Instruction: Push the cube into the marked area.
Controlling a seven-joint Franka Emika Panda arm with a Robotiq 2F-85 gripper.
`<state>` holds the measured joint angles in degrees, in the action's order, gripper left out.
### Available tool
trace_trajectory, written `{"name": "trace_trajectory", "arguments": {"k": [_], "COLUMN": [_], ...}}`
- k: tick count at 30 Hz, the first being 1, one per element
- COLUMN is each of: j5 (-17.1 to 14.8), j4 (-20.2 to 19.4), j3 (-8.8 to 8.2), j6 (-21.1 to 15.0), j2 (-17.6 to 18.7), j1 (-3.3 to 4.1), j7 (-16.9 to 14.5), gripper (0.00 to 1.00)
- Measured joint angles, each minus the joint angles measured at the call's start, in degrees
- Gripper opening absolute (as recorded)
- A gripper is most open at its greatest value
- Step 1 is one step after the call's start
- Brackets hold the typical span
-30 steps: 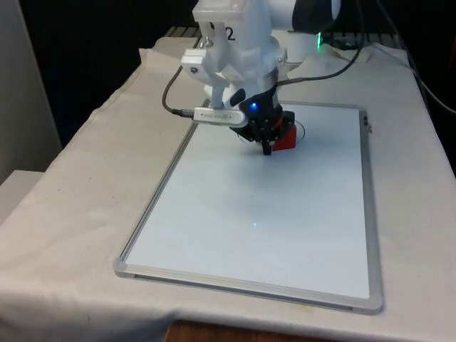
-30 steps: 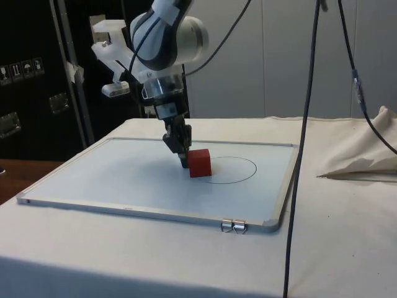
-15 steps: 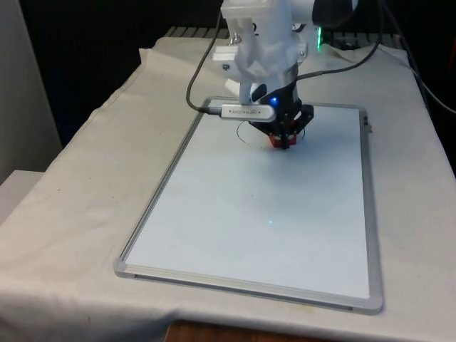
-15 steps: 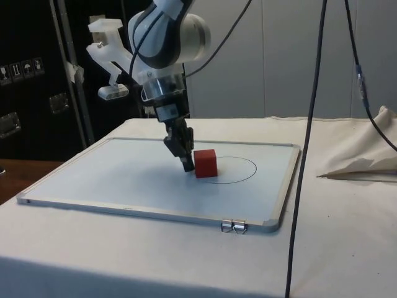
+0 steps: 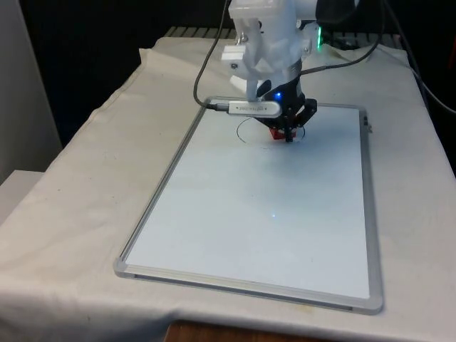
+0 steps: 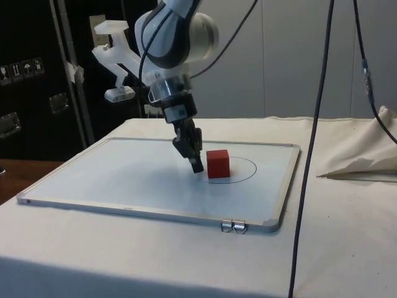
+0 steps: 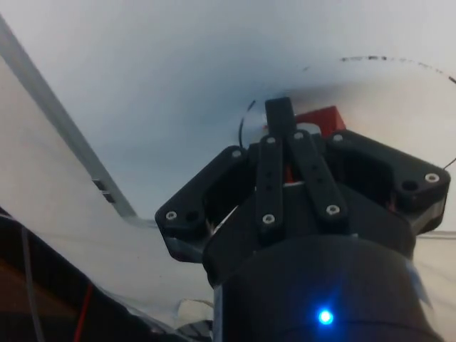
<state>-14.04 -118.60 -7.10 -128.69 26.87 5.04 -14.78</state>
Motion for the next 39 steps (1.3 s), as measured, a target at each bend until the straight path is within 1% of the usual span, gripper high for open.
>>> {"name": "trace_trajectory", "arguments": {"k": [2, 4, 5, 13, 20, 26, 34, 39], "j5": [0.1, 0.2, 0.2, 0.2, 0.2, 0.2, 0.2, 0.2], "j4": [0.3, 1.3, 1.5, 1.0, 0.9, 0.9, 0.7, 0.3], "j3": [0.06, 0.4, 0.46, 0.74, 1.38, 2.46, 3.38, 3.67], "j6": [0.0, 0.4, 0.5, 0.7, 0.6, 0.5, 0.5, 0.5], "j2": [0.0, -0.1, -0.2, -2.7, -4.4, -6.2, -8.3, -9.7], "j1": [0.06, 0.29, 0.29, 0.29, 0.34, 0.4, 0.4, 0.4], "j7": [0.3, 1.8, 2.2, 4.9, 7.0, 9.4, 10.7, 10.8], "gripper": [0.0, 0.0, 0.0, 0.0, 0.0, 0.0, 0.0, 0.0]}}
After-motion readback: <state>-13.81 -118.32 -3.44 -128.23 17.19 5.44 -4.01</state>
